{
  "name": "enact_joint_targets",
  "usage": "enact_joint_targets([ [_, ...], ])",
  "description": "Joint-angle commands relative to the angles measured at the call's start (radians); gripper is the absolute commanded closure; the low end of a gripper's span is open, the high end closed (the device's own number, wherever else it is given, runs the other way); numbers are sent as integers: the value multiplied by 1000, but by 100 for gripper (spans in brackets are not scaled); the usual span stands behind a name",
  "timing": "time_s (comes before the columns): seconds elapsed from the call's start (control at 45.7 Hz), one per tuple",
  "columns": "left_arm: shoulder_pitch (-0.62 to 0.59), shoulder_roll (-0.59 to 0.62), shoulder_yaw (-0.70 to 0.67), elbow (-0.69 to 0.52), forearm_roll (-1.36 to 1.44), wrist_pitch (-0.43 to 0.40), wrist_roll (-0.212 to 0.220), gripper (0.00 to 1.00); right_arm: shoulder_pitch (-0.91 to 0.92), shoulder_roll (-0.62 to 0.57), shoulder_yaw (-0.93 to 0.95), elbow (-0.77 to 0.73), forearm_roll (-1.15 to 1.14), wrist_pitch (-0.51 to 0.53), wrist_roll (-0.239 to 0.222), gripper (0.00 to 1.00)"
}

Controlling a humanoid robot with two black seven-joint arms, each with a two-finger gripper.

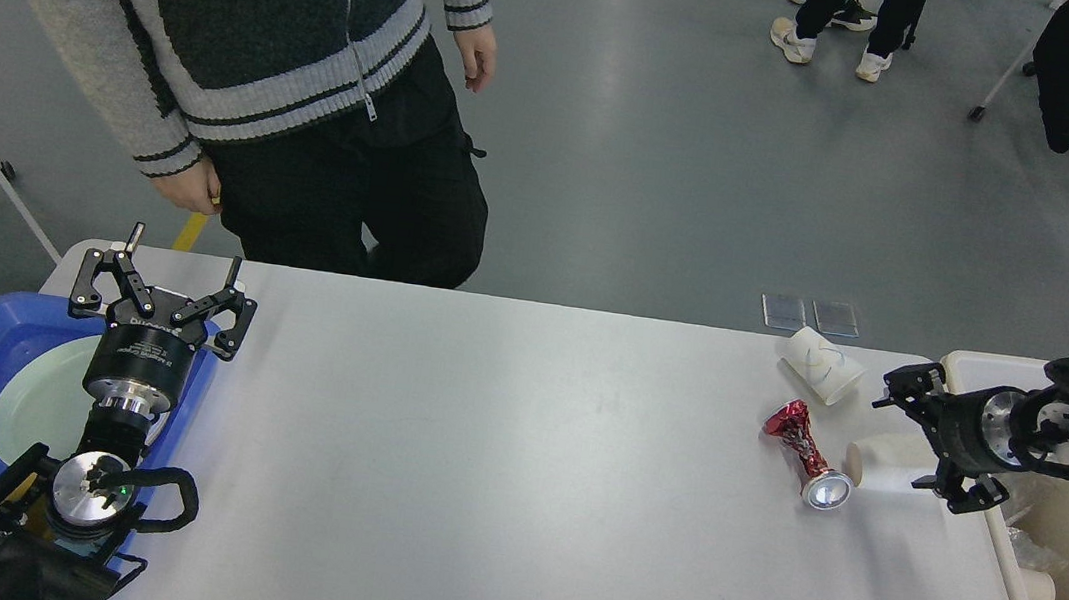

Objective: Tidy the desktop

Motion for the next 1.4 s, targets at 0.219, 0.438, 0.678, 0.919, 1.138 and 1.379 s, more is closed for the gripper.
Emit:
enact_joint_targets([
  [0.219,0,0,0,0,0,0,0,4,-108,72,40,-99,-4,-168,2,0],
  [0.438,1,0,0,0,0,0,0,4,-140,101,49,-100,-7,-315,5,0],
  [0.678,0,0,0,0,0,0,0,4,-168,123,91,-100,-7,-409,6,0],
  [0.919,0,0,0,0,0,0,0,4,-182,144,105,-114,-7,-449,9,0],
  [1.138,0,0,0,0,0,0,0,4,-188,152,109,-115,-7,-509,14,7],
  [1.379,0,0,0,0,0,0,0,4,-205,167,111,-148,-9,-532,15,23],
])
